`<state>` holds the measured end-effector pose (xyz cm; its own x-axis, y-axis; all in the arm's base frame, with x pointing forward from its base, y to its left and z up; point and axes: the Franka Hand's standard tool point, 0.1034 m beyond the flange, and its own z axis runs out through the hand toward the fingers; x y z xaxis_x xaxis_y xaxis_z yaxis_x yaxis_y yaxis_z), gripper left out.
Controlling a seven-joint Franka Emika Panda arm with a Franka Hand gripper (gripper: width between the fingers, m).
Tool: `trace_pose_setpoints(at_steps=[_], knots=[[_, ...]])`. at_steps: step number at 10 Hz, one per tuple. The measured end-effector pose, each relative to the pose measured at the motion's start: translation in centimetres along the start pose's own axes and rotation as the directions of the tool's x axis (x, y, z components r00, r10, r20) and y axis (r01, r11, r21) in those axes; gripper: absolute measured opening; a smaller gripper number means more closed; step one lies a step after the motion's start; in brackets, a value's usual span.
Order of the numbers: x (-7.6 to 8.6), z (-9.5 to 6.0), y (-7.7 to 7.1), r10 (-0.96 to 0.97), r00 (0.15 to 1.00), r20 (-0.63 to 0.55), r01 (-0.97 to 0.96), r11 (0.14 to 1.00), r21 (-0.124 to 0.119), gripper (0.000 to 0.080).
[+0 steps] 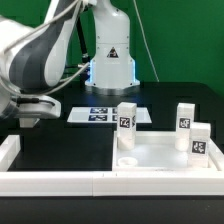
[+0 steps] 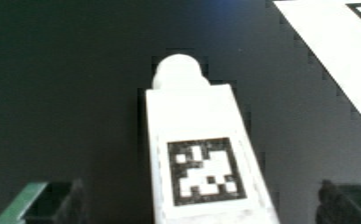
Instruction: Assemble square table
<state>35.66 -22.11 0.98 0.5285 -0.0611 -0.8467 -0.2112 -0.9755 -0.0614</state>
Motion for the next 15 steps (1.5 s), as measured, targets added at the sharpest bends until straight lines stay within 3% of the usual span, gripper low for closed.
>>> trace_pose_setpoints(at_steps=[1, 3, 4, 9, 10, 12, 13, 14, 15], knots=[[0.0, 0.0, 0.0, 0.0, 1.0, 0.001, 0.0, 1.0, 0.0, 0.0649], [0.0, 0.1, 0.0, 0.0, 1.0, 0.002, 0.0, 1.0, 0.0, 0.0371], [0.0, 0.1, 0.0, 0.001, 1.0, 0.002, -0.001, 1.0, 0.0, 0.0289], [0.0, 0.1, 0.0, 0.001, 1.0, 0.002, -0.001, 1.0, 0.0, 0.0289], [0.1, -0.4, -0.6, 0.013, 1.0, -0.005, -0.013, 1.0, -0.006, 0.0289], [-2.0, -5.2, -5.5, -0.039, 0.996, -0.081, 0.034, 0.998, -0.059, 0.029], [-3.4, -8.3, -7.1, -0.063, 0.993, -0.101, 0.056, 0.996, -0.076, 0.029], [-4.2, -10.8, -7.5, -0.074, 0.989, -0.129, 0.064, 0.995, -0.079, 0.029], [-4.7, -12.2, -6.8, -0.065, 0.983, -0.173, 0.054, 0.996, -0.066, 0.029]])
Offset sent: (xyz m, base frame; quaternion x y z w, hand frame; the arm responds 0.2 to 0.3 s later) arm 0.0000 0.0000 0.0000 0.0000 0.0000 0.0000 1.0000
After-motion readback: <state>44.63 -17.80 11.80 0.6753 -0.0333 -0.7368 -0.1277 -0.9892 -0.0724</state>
